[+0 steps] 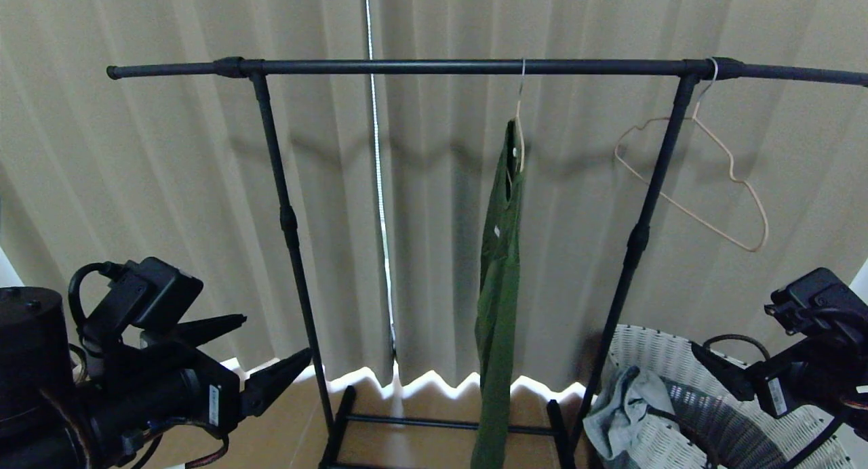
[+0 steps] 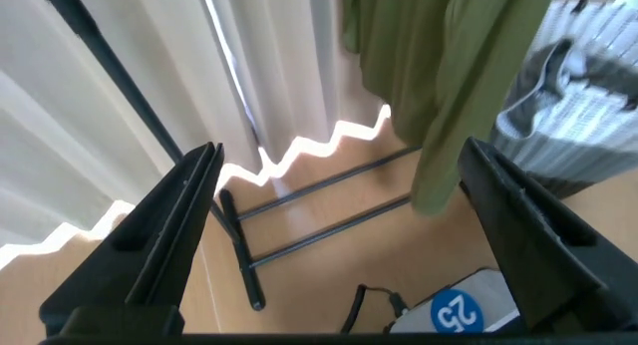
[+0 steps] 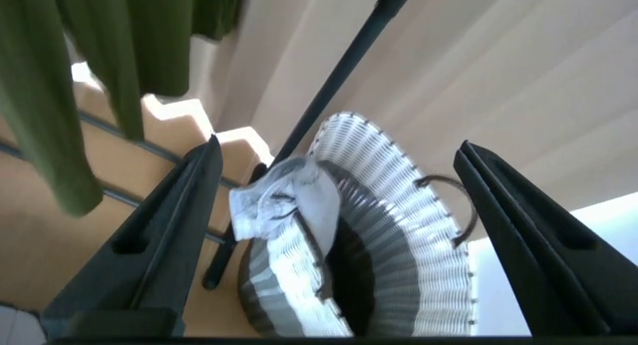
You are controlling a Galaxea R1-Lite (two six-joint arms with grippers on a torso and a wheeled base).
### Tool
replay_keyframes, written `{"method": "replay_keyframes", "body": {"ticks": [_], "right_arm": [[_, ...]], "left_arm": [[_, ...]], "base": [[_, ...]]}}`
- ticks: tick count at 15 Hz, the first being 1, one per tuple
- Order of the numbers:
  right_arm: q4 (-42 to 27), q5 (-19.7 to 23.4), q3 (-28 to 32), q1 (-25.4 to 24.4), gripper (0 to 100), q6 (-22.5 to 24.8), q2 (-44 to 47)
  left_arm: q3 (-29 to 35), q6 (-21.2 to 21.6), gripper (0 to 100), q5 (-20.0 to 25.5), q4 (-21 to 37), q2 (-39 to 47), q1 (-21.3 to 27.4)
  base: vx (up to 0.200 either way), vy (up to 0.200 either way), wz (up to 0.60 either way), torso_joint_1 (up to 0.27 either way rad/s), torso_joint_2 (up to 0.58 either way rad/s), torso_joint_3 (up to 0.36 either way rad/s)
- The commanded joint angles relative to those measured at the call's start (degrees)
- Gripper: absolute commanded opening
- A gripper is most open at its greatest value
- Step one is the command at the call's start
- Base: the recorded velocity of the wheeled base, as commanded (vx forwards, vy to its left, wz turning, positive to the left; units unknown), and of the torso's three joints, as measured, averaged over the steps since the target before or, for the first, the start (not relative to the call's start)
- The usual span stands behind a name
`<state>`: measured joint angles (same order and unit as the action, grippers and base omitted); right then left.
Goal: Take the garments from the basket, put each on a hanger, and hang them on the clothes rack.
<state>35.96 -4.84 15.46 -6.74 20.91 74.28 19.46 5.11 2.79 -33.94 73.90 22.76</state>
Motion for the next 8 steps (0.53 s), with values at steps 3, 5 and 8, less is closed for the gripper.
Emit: {"method": "replay_keyframes", "body": {"ticks": [3,5,8], "right_arm": [[-0.01,0.01,-0.34,-0.03,100,0.01,0.17],[0.07,0.01,-0.08,-0.03,100,0.71,1.31],[0.25,0.09,-0.25,-0.03,100,0.71,3.15]], "left_arm": [[-0.56,0.69,100,0.02,0.01,-1.65,0.00],[-0.47,0.61,100,0.02,0.01,-1.48,0.00],[-0.03,0.61,100,0.11,0.01,-1.30,0.00]], "base": [[0.000,0.000,0.00,-0.185,0.46,0.284],[0.000,0.000,0.00,-0.176,0.47,0.298],[0.000,0.000,0.00,-0.159,0.46,0.303]]}}
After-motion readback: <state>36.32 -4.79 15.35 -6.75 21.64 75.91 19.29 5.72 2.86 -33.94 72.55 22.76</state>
